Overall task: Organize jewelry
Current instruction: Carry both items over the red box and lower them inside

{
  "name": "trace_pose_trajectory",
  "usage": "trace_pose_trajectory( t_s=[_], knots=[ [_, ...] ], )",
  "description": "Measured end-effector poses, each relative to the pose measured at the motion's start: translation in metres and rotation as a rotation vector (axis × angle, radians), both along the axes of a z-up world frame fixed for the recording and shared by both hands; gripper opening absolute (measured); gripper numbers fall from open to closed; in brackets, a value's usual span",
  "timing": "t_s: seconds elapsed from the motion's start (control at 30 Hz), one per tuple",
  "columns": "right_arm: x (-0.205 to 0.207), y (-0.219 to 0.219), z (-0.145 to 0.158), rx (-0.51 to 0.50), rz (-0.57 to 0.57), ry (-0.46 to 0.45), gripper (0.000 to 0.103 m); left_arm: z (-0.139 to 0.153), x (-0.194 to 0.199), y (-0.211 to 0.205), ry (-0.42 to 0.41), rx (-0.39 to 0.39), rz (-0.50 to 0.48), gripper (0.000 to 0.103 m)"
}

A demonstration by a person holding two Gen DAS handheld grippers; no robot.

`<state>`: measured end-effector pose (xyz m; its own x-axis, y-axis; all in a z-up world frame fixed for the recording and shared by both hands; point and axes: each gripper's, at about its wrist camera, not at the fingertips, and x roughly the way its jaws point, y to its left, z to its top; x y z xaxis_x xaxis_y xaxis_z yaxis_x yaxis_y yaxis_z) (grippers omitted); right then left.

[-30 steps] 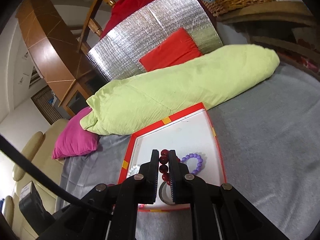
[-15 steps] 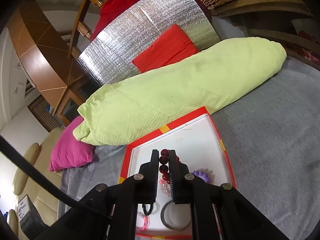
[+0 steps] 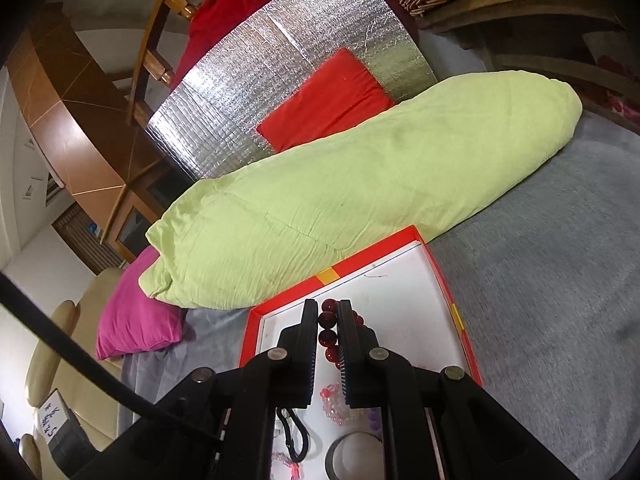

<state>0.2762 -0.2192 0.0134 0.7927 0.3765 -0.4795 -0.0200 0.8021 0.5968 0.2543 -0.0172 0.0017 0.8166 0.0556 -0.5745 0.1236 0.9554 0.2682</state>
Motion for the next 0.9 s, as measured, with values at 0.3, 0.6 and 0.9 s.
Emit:
trace_pose_trajectory(
  t_s=[0.3,0.6,0.9],
  knots=[
    [0.016,0.003,-0.009,0.036,0.001,0.024,0.010,-0.011,0.025,0.001,0.027,0.031,0.009,0.006],
    [0.031,0.006,-0.016,0.044,0.005,0.039,0.010,-0.018,0.043,0.002,0.045,0.066,0.004,0.006],
    [0.042,0.012,-0.025,0.045,0.021,0.062,0.010,-0.025,0.057,0.000,0.063,0.098,-0.002,0.006]
  ],
)
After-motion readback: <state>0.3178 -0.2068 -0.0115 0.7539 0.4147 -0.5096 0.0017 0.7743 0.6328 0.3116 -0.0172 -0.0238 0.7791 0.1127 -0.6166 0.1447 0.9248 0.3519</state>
